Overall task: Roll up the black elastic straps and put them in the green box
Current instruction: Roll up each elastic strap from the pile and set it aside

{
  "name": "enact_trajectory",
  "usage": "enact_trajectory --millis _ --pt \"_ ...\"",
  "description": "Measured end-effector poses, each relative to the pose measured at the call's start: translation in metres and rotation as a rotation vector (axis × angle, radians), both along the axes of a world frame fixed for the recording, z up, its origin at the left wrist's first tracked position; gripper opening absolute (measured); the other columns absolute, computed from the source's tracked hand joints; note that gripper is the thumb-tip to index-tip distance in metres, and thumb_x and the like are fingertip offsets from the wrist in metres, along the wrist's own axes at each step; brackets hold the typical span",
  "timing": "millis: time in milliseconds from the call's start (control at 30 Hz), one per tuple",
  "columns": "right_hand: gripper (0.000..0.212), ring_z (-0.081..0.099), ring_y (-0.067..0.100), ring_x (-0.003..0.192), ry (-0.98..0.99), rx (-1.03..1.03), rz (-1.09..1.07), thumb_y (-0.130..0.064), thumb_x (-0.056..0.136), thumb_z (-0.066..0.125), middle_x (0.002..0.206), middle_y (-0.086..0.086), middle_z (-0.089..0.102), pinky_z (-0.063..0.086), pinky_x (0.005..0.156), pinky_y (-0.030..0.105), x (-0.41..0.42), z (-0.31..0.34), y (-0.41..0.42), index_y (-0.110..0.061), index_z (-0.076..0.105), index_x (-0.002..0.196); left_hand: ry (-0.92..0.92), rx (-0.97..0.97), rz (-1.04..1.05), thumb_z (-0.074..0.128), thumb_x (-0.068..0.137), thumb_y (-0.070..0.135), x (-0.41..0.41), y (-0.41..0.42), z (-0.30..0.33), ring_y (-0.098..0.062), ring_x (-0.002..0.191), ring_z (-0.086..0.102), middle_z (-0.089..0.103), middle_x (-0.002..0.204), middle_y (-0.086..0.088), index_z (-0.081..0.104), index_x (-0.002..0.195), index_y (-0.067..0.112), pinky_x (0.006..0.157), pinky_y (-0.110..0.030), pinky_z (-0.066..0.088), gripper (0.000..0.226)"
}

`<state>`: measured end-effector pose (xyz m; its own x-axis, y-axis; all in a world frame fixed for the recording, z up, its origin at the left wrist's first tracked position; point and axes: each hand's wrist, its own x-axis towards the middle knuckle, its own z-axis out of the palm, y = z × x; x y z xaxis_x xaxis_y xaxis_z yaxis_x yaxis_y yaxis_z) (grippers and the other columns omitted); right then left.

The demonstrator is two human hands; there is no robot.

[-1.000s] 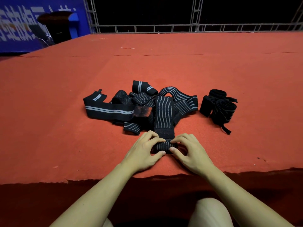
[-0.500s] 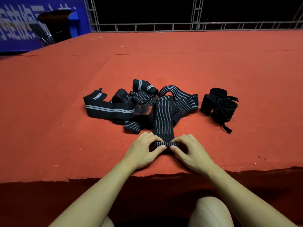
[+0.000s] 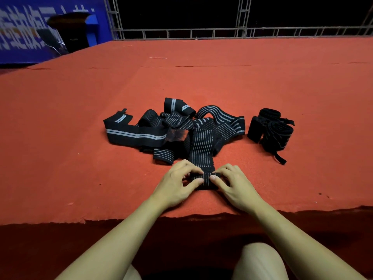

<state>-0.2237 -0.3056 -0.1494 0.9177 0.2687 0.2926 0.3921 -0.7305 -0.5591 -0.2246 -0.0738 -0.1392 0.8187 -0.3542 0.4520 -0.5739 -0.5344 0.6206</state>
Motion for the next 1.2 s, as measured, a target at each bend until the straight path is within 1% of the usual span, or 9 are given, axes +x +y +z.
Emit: enact_trajectory --millis 67,133,300,400,533,733,933,1100,1200 --pt "0.054 0.048 0.003 0.102 -0.002 0.009 -0.015 -0.072 0.093 0.039 0.108 -0.02 0.06 0.043 0.098 0.032 0.001 -0.001 0.001 -0.032 0.068 0.114 -0.014 0.047 0.002 0.073 0.087 0.044 0.0 0.001 -0.001 -0.009 0.111 0.056 0.058 0.111 0.016 0.07 0.115 0.029 0.096 -0.023 0.046 0.031" --pt "0.042 0.049 0.002 0.104 -0.001 0.04 -0.032 -0.062 0.095 0.048 0.11 -0.019 0.062 0.044 0.098 0.031 0.001 0.0 0.001 -0.033 0.065 0.12 -0.019 0.097 0.011 0.076 0.084 0.046 0.001 0.001 -0.002 -0.009 0.113 0.052 0.055 0.115 0.017 0.068 0.118 0.03 0.101 -0.023 0.042 0.039" --pt "0.025 0.05 0.002 0.112 -0.063 0.084 0.026 -0.044 0.098 0.058 0.118 -0.019 0.055 0.045 0.099 0.028 -0.005 0.003 0.0 -0.035 0.057 0.121 -0.024 0.16 0.055 0.073 0.088 0.045 0.004 0.001 -0.005 -0.01 0.114 0.048 0.052 0.117 0.018 0.068 0.122 0.029 0.102 -0.025 0.041 0.037" --pt "0.031 0.049 0.003 0.114 -0.083 0.013 0.047 -0.046 0.096 0.063 0.125 -0.02 0.052 0.042 0.102 0.027 -0.007 0.002 0.0 -0.034 0.058 0.124 -0.034 0.168 0.072 0.069 0.092 0.045 0.005 0.0 -0.006 -0.009 0.118 0.046 0.052 0.119 0.017 0.07 0.118 0.026 0.105 -0.023 0.038 0.032" --pt "0.04 0.049 0.004 0.115 -0.064 -0.037 0.047 -0.05 0.091 0.067 0.132 -0.022 0.054 0.044 0.104 0.034 -0.005 0.002 0.0 -0.038 0.054 0.127 0.004 0.149 0.075 0.068 0.094 0.042 0.008 0.0 -0.007 -0.006 0.121 0.044 0.052 0.121 0.018 0.071 0.114 0.023 0.107 -0.024 0.037 0.028" --pt "0.042 0.051 0.002 0.112 -0.048 -0.017 0.065 -0.06 0.086 0.061 0.124 -0.026 0.056 0.046 0.101 0.037 -0.005 0.003 -0.001 -0.043 0.053 0.124 0.061 0.122 0.048 0.056 0.091 0.056 0.008 0.001 -0.005 -0.005 0.116 0.049 0.058 0.116 0.019 0.071 0.108 0.022 0.104 -0.023 0.039 0.042" --pt "0.044 0.052 0.002 0.106 -0.047 -0.019 0.075 -0.06 0.09 0.059 0.108 -0.031 0.056 0.044 0.098 0.032 -0.011 0.007 0.001 -0.032 0.062 0.125 0.068 0.11 0.044 0.051 0.093 0.056 0.007 0.001 -0.004 -0.008 0.104 0.055 0.064 0.104 0.013 0.07 0.102 0.02 0.098 -0.03 0.043 0.042" --pt "0.043 0.052 0.0 0.103 -0.003 0.02 0.069 -0.058 0.094 0.056 0.103 -0.033 0.057 0.041 0.093 0.024 -0.01 0.008 0.001 -0.03 0.066 0.125 0.085 0.084 0.049 0.054 0.092 0.055 0.001 0.002 -0.001 -0.003 0.11 0.057 0.063 0.11 0.014 0.061 0.123 0.036 0.101 -0.027 0.044 0.037" --pt "0.038 0.051 0.002 0.102 0.024 0.04 0.067 -0.056 0.096 0.054 0.101 -0.027 0.062 0.042 0.092 0.025 -0.006 0.007 0.0 -0.03 0.068 0.12 0.039 0.078 0.015 0.065 0.09 0.049 -0.004 0.003 0.0 0.0 0.113 0.056 0.061 0.113 0.013 0.056 0.124 0.038 0.102 -0.026 0.044 0.037"
